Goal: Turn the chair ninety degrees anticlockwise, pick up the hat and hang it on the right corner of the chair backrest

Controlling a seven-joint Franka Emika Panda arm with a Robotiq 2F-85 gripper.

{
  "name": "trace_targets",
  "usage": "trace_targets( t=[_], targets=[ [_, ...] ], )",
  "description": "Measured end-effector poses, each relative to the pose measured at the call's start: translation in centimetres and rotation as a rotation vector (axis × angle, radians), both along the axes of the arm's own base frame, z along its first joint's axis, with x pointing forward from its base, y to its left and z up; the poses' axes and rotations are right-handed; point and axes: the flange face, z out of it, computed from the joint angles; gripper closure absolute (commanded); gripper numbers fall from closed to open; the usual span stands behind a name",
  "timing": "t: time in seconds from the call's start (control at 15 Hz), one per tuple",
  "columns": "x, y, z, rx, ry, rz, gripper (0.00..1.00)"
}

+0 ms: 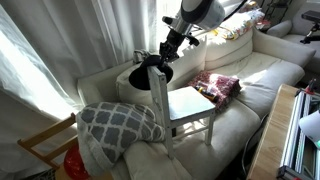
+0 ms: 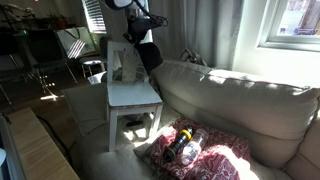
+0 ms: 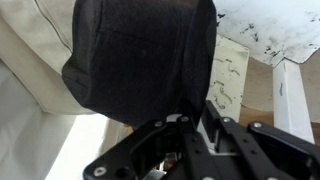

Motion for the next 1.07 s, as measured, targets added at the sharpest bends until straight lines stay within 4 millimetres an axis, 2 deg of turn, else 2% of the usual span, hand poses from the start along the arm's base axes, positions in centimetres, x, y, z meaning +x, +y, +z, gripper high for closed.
trace_targets(
  t=[0.4, 0.47, 0.73, 1.07],
  targets=[
    [0.0, -0.4, 0.1, 0.016, -0.003, 0.001, 0.05],
    [0.0, -0.5, 0.2, 0.018, -0.001, -0.001, 0.0],
    [0.3, -1.6, 0.6, 0.017, -0.007, -0.024, 0.0],
    [1.2, -4.0, 2.1, 0.021, -0.035, -0.083, 0.0]
  ],
)
